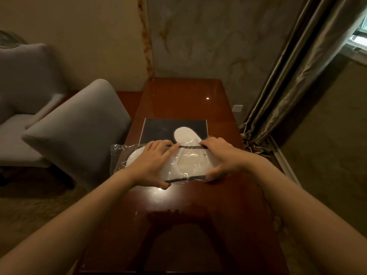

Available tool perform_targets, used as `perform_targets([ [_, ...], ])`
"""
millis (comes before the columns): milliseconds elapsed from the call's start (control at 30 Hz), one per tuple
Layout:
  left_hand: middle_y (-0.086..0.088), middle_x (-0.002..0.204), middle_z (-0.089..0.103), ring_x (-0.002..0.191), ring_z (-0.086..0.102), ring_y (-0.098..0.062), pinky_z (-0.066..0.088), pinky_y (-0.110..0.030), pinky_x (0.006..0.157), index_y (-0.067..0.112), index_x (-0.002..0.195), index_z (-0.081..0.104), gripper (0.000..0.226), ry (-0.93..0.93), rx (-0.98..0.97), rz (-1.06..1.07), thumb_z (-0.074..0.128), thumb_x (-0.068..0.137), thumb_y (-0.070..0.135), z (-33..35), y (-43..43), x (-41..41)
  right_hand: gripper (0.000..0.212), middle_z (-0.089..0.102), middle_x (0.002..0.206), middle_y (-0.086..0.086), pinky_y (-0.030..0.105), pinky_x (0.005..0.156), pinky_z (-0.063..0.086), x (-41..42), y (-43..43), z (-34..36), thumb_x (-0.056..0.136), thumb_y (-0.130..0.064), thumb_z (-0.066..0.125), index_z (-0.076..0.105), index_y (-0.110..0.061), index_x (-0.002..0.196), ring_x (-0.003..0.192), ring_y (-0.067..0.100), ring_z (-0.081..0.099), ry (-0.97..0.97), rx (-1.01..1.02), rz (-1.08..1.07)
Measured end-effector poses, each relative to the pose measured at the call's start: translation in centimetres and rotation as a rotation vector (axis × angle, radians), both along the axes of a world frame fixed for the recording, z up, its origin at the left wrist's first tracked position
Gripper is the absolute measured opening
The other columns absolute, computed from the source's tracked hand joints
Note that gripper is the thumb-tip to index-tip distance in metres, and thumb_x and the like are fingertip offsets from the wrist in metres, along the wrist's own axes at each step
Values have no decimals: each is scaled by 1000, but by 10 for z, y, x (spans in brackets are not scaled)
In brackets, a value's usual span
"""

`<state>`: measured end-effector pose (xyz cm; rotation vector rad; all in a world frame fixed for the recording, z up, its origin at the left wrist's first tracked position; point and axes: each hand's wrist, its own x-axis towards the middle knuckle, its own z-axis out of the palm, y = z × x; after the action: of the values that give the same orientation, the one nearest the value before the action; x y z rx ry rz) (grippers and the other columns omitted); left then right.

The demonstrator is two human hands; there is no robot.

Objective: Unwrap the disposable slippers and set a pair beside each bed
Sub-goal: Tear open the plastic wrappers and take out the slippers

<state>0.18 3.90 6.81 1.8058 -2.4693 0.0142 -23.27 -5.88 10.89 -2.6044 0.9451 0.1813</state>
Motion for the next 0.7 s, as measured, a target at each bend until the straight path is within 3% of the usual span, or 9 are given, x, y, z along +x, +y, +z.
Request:
perform_targets([
  [133,-7,144,25,132,20,-23,14,-35,113,21,149,8,114,-8,19,-29,65,58,61,-5,-3,-3,117,19,150,2,45,114,19,4,3,-17,60,-64,73,8,-20,147,135,25,19,144,-104,77],
  [300,-7,146,25,134,23,-25,17,-36,114,21,149,8,114,-4,48,-54,67,59,59,-17,-8,-3,115,28,144,10,41,109,26,3,6,-36,63,-62,70,9,-14,147,131,28,27,126,-228,113],
  [533,-7,154,12,142,12,-25,15,-39,118,23,150,-2,120,-12,135,-31,69,59,58,-27,-26,9,114,35,134,6,36,99,33,-22,-4,-38,62,-61,67,5,-20,148,118,23,36,91,-216,35],
  [700,-3,158,5,145,11,-24,17,-38,118,29,149,-7,117,35,199,66,72,65,49,-46,-32,30,111,39,128,3,40,101,35,-51,-21,-37,58,-65,71,18,-20,144,118,23,39,156,-158,-113],
])
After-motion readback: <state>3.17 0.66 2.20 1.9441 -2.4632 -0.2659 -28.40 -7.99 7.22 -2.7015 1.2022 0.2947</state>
